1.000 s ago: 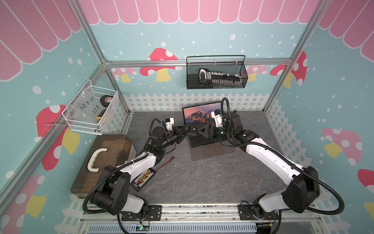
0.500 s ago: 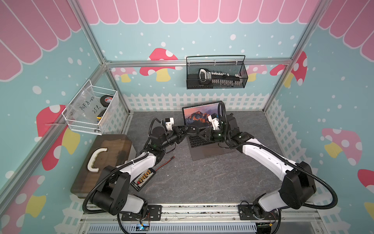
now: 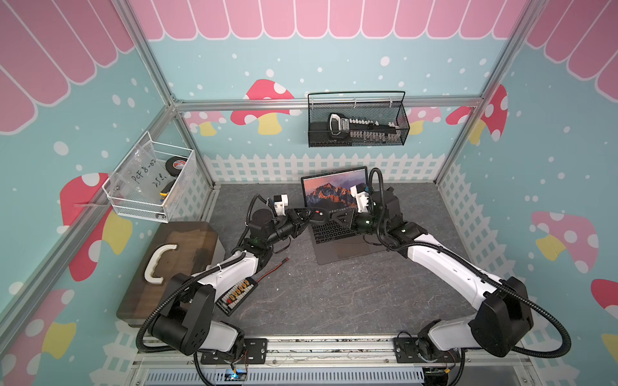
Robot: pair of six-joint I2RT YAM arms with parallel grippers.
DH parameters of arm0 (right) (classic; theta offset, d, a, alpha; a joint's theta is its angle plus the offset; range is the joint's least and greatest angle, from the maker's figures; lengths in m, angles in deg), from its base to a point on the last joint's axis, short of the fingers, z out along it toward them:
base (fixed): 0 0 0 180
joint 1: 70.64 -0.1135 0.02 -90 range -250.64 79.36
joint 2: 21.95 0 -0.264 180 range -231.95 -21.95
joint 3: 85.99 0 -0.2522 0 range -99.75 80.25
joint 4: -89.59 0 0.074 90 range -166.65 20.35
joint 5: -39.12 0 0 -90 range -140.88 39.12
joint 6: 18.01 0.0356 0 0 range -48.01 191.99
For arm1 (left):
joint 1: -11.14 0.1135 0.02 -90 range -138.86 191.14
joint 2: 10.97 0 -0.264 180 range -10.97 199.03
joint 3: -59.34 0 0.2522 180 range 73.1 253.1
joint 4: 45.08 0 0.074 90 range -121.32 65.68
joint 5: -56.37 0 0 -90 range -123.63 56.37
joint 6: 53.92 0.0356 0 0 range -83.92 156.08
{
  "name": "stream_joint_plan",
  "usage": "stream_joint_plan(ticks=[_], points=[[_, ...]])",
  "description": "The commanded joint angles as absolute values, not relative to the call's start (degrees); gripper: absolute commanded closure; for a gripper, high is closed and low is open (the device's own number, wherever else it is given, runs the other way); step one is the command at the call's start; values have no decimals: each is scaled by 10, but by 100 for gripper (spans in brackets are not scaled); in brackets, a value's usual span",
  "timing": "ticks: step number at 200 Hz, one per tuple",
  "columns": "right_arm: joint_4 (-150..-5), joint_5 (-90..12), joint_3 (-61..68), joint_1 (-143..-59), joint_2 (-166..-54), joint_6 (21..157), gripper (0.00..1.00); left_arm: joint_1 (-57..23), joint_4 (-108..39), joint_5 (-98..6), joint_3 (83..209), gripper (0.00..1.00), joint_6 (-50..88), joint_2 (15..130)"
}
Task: Insert the wireless mouse receiver into the laptop
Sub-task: Close the lid on the mouse.
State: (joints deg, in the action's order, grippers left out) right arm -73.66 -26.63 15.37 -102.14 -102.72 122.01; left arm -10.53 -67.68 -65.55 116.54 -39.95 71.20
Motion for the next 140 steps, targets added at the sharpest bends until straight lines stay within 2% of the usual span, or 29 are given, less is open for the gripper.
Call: stream_joint_plan(ticks=[1, 79, 100, 111, 127, 140], points=[[-761, -252, 144, -1024, -1032, 1225, 100, -107, -685, -653, 1178, 100, -389, 698], [-763, -249, 127, -1048, -1075, 1229, 100, -115, -681, -653, 1186, 100, -387, 702], [-749, -266, 128, -1044, -1063, 1214, 100, -116, -592, -632, 1195, 100, -331, 689], [-742, -287, 138, -1038, -1052, 1210, 90, -121, -473, -584, 1213, 100, -259, 674], [-734, -324, 165, -1027, -1032, 1209, 60, -167, -268, -441, 1257, 100, -142, 655], [-714, -361, 185, -1019, -1014, 1199, 44, -216, -145, -311, 1291, 100, -75, 655]])
